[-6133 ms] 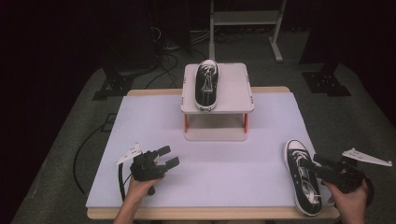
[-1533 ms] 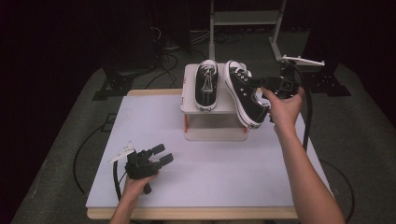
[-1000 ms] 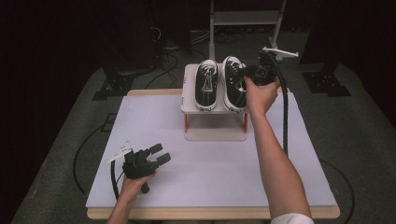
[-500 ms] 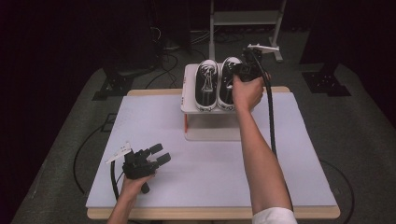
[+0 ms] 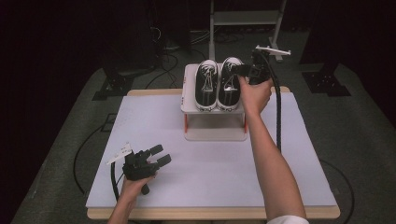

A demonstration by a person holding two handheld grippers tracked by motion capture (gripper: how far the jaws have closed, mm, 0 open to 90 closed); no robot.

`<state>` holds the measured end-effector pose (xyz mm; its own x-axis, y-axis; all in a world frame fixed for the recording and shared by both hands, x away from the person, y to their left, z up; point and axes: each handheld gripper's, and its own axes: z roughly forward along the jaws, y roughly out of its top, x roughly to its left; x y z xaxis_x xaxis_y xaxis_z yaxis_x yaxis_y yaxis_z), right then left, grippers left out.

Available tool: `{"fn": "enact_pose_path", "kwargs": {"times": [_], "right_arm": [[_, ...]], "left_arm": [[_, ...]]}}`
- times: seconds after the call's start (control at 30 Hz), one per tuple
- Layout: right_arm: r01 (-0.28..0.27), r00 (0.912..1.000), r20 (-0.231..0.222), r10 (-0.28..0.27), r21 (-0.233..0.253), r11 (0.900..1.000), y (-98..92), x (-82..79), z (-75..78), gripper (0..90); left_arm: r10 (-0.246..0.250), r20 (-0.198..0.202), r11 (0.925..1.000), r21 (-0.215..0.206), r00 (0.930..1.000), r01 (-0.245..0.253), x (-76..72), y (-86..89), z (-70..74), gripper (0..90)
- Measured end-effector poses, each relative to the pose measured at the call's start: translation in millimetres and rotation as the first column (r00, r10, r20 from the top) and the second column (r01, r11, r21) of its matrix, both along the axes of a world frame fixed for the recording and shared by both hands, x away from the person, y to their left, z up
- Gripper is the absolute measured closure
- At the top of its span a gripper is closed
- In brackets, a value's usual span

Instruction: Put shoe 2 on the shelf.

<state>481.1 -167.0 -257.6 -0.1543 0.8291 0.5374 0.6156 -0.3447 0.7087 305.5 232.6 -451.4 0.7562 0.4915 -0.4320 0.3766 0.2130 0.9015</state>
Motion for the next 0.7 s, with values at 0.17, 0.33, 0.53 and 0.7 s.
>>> {"fn": "enact_pose_path", "kwargs": {"times": [0.17,0.33,0.53,0.7], "right_arm": [[-0.036,0.9989,0.032,0.035,0.040,0.999,-18.6,-14.5,1.0,57.8],[-0.086,0.9954,0.048,0.083,0.082,0.993,-39.8,-32.1,-4.2,53.6],[-0.147,0.9874,0.075,0.139,0.109,0.983,-63.3,-56.6,-20.4,46.4],[-0.205,0.9766,0.091,0.195,0.119,0.971,-81.3,-81.7,-40.1,40.7]], "left_arm": [[-0.002,0.005,0.9999,0.016,1.0000,0.002,-1.1,-1.4,0.9,18.7],[-0.003,0.000,0.9997,0.025,1.0000,0.003,-1.0,-2.9,-0.5,18.7],[0.000,0.005,0.9995,0.033,1.0000,0.000,-1.5,-2.9,-1.2,18.6],[0.001,0.010,0.9993,0.038,1.0000,-0.002,-1.6,-2.8,-1.6,17.6]]}}
